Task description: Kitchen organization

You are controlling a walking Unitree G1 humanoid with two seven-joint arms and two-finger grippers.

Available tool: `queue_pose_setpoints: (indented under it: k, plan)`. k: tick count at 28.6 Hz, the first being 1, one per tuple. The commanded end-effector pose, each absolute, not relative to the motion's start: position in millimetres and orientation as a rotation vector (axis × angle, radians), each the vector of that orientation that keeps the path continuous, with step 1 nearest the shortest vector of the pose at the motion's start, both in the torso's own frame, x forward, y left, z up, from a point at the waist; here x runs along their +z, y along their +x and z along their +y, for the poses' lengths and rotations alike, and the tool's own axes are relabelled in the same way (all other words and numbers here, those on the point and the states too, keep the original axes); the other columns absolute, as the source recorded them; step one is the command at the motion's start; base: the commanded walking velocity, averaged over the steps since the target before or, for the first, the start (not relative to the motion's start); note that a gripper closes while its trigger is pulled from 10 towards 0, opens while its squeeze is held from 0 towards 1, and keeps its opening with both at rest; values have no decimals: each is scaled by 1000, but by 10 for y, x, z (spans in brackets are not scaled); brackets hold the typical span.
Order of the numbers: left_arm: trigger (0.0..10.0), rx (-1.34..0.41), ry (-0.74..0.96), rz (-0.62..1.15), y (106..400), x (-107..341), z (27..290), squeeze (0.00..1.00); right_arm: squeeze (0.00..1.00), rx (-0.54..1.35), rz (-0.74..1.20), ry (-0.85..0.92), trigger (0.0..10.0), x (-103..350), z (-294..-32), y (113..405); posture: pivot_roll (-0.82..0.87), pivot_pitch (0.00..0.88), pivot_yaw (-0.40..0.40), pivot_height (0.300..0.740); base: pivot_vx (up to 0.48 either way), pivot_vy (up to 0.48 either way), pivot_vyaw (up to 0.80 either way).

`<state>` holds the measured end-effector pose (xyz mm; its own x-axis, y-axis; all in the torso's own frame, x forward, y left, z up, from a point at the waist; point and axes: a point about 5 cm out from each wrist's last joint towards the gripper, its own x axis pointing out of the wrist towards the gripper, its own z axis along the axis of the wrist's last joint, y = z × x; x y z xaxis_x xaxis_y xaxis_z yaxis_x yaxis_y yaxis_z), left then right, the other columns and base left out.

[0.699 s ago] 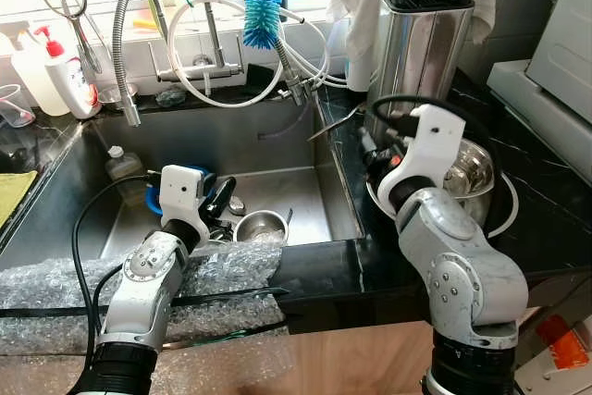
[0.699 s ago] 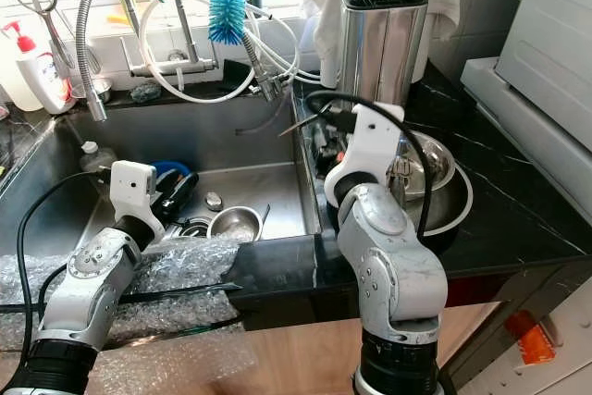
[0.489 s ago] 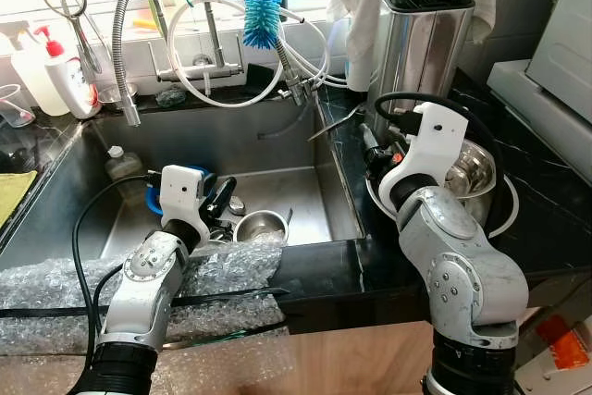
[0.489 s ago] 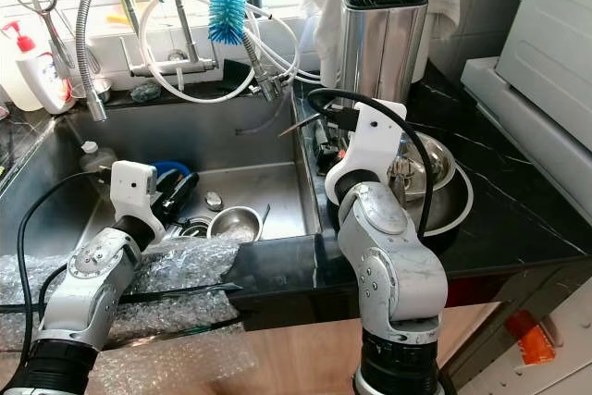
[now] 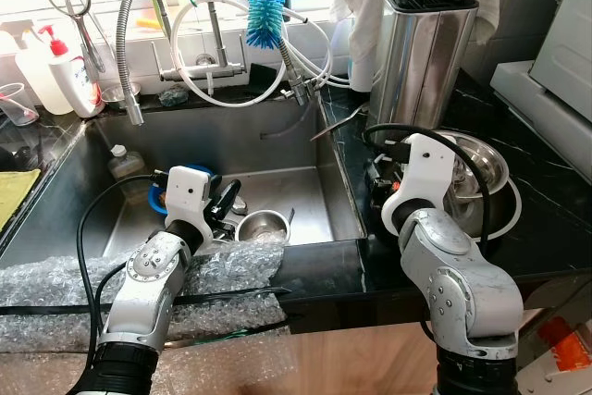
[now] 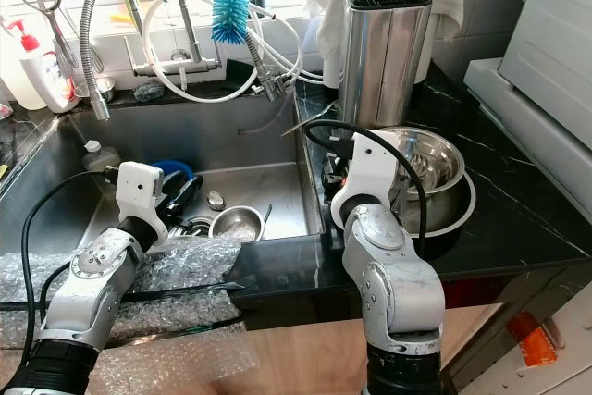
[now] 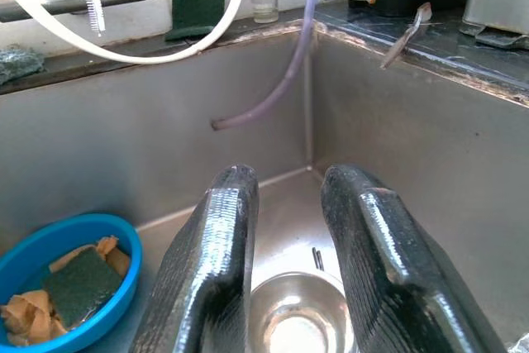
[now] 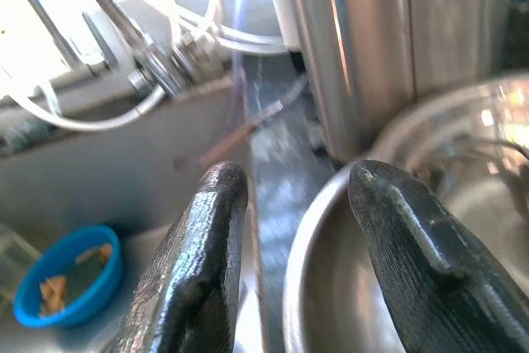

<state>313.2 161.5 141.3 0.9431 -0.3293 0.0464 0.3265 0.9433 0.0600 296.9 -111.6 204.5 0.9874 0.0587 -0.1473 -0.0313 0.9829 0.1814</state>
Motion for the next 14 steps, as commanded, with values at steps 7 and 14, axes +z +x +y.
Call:
queue_pose_setpoints:
  k: [7, 14]
  plan:
    - [10000, -329, 76, -48, 3137, 1404, 1672, 0, 0, 72, 112, 200, 10000, 2112, -1056, 2967, -110, 0, 66, 740, 0, 0, 0]
    - [10000, -326, 76, -47, 3140, 1401, 1675, 0, 0, 94, 8, 106, 10000, 2200, -1041, 2990, -108, 0, 67, 740, 0, 0, 0]
